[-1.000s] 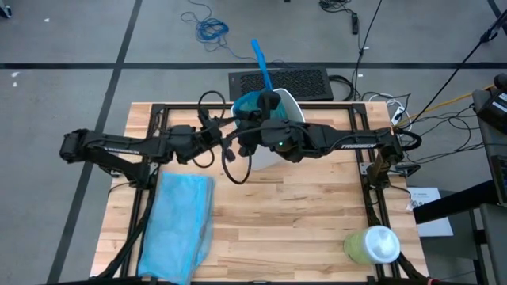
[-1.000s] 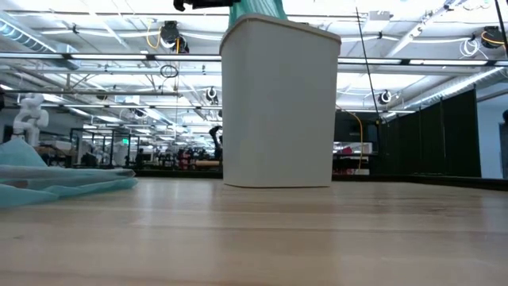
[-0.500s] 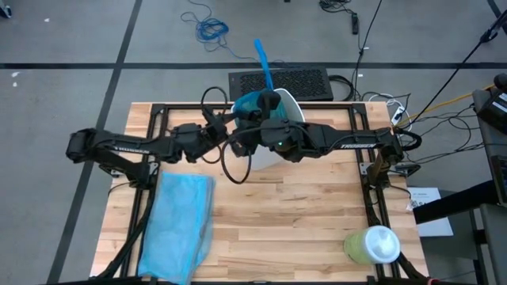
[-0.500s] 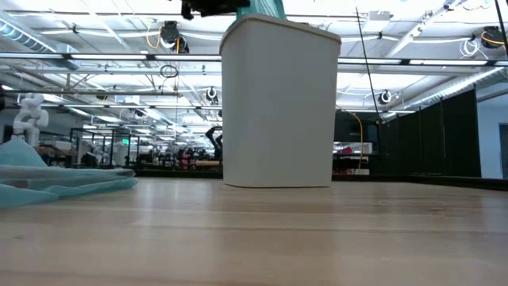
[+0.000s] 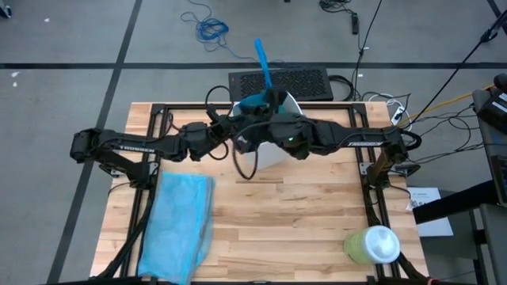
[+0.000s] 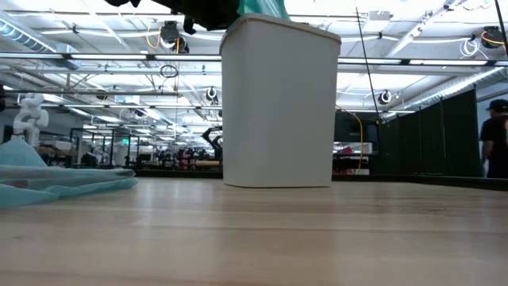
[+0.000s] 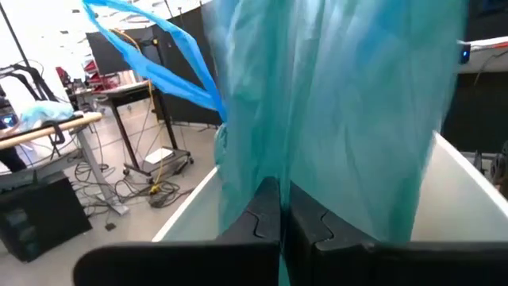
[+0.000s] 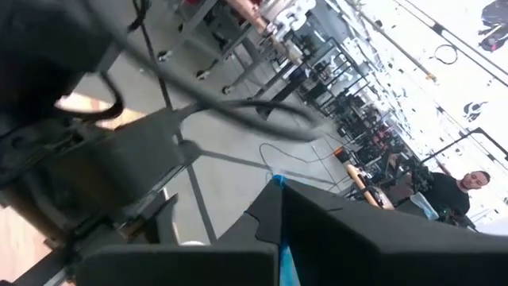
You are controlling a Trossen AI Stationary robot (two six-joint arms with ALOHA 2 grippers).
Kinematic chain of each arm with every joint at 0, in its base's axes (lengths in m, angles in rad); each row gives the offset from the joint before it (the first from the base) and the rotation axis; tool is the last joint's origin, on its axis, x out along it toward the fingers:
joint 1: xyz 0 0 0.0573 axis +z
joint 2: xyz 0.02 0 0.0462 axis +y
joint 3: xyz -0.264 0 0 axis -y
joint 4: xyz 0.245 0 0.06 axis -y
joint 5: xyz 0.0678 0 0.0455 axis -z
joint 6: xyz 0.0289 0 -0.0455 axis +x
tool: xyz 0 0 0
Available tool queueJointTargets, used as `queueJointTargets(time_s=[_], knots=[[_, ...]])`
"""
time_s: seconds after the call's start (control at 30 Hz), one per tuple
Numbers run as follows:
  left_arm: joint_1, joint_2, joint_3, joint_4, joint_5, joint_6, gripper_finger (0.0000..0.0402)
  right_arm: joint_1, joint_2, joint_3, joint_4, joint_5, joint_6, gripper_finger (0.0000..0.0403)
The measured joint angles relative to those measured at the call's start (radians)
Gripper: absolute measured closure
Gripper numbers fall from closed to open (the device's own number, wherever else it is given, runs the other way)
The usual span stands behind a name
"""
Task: Place trash/remove bag and relplace
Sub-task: Close the trash bag
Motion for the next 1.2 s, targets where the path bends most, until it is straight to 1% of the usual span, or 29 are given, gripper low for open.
queueJointTargets(time_s=[0.4, 0.57, 0.7, 0.9, 1.0, 1.13, 1.2], knots=[[0.006, 0.000, -0.007, -0.039, 0.000, -0.021, 0.0401, 0.000, -0.071, 0.001, 0.057, -0.004, -0.025, 0.0403], [0.014, -0.004, -0.034, -0.027, 0.010, -0.070, 0.0401, -0.007, -0.082, 0.001, 0.107, -0.058, -0.034, 0.0403], [0.015, -0.003, -0.042, -0.030, 0.018, -0.065, 0.0401, -0.013, -0.084, 0.002, 0.142, -0.085, -0.049, 0.0403], [0.015, -0.006, -0.044, 0.009, 0.098, 0.009, 0.0401, -0.021, -0.083, 0.002, 0.152, -0.109, -0.047, 0.0403], [0.014, -0.006, -0.042, 0.018, 0.110, 0.009, 0.0401, -0.021, -0.083, 0.002, 0.179, -0.109, -0.068, 0.0403], [0.013, -0.006, -0.041, 0.029, 0.119, -0.029, 0.0399, -0.025, -0.083, 0.002, 0.159, -0.109, -0.067, 0.0403], [0.014, -0.007, -0.041, 0.047, 0.151, -0.043, 0.0389, -0.028, -0.083, 0.002, 0.152, -0.108, -0.063, 0.0403]])
